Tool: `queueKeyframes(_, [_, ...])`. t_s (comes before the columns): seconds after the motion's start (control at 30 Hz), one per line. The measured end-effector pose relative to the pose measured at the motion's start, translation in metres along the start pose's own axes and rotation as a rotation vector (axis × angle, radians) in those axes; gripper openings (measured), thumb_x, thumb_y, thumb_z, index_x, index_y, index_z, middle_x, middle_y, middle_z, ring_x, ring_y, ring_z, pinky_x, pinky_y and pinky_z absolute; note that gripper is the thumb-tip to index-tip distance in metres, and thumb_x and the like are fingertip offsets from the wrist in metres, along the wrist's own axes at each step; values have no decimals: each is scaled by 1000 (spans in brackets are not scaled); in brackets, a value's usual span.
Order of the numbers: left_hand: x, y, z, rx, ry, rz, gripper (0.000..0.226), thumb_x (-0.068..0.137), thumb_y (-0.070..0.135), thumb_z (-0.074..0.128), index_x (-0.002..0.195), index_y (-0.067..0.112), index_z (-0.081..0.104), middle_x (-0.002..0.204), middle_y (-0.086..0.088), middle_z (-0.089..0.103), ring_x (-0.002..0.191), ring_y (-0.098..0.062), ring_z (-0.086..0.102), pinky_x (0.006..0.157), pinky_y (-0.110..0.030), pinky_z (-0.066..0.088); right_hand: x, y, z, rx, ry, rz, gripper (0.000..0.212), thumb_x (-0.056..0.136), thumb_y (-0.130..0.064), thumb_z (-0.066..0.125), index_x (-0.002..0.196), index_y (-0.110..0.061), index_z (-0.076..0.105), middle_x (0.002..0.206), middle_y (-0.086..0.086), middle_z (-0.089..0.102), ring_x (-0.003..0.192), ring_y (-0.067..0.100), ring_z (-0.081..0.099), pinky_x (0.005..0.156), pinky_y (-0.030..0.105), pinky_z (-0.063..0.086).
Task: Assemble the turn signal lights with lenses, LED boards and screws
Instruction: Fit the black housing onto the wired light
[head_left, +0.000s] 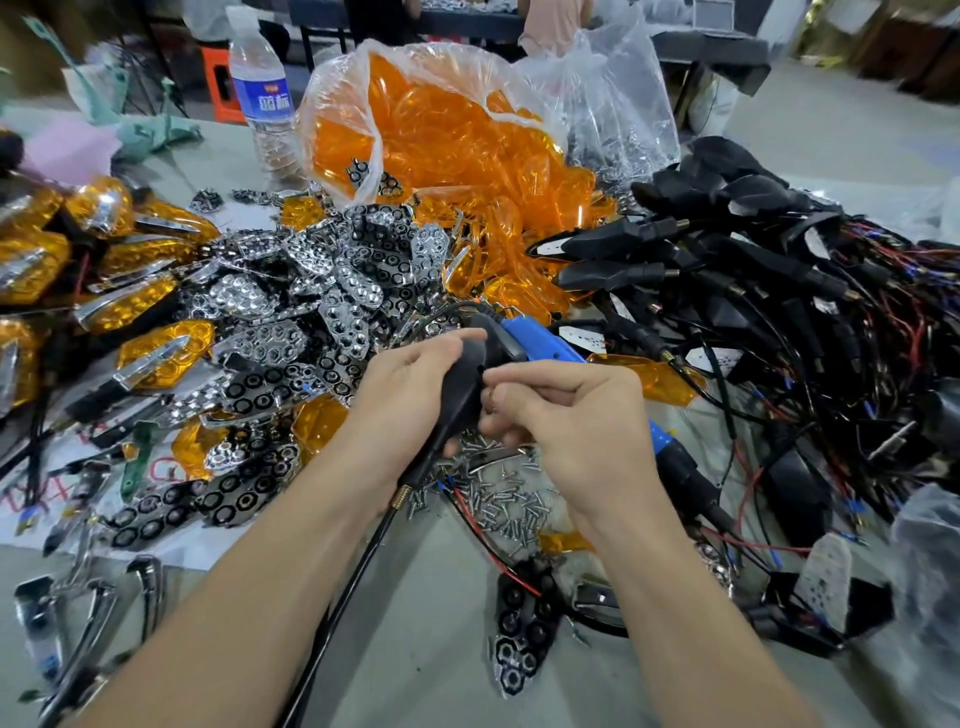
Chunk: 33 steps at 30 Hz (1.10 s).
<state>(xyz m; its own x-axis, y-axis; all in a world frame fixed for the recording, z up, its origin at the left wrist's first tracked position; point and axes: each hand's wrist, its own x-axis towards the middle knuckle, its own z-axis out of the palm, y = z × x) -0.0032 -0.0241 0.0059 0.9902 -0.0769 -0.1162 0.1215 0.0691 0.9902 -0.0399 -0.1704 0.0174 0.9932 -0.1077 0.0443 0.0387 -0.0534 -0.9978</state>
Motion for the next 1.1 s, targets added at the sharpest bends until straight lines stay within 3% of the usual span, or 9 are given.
queueKeyframes(0.2, [-1, 0, 3, -10, -7, -30, 32, 106, 29, 51, 104, 27, 82, 71, -8, 71, 47, -14, 58, 37, -24, 41, 2, 5, 2, 57, 105, -26, 21, 83, 1, 78, 72, -17, 81, 64, 9, 75, 58, 23, 75, 52, 19, 51])
queueKeyframes(0.4, [-5, 1, 8, -1, -105, -17, 36, 107, 25, 47, 99, 31, 82, 65, -9, 70, 44, -15, 55, 36, -23, 40, 2, 3, -6, 11, 92, -32, 15, 77, -7, 88, 70, -18, 80, 60, 9, 72, 44, 17, 62, 46, 18, 46])
queueKeyframes(0.67, [-8, 2, 7, -5, -164, -26, 35, 108, 24, 47, 104, 26, 81, 67, -13, 70, 42, -17, 55, 35, -22, 40, 4, 6, -8, 36, 84, 5, 15, 78, -6, 88, 68, -12, 78, 56, 10, 69, 38, 15, 52, 42, 21, 43])
queueKeyframes(0.83, [-10, 3, 7, 31, -174, -17, 33, 108, 23, 47, 109, 23, 80, 65, -16, 66, 37, -16, 50, 34, -22, 39, 8, 6, -11, 65, 39, 153, 26, 73, -12, 91, 55, -10, 71, 51, 8, 63, 34, 12, 43, 39, 19, 37])
queueKeyframes(0.93, [-9, 6, 6, -40, -209, -51, 33, 107, 26, 48, 110, 21, 81, 65, -16, 68, 38, -14, 55, 33, -20, 38, 9, 1, -9, 78, -48, 255, 42, 63, -43, 86, 46, -16, 59, 47, 7, 55, 32, 9, 38, 36, 17, 30])
queueKeyframes(1.1, [-6, 6, 7, -77, -251, -136, 35, 91, 41, 62, 106, 16, 82, 74, -20, 69, 50, -21, 59, 33, -21, 37, 7, -2, -3, 12, -18, 143, 55, 79, -47, 80, 46, -17, 49, 42, 5, 50, 35, 9, 41, 39, 14, 31])
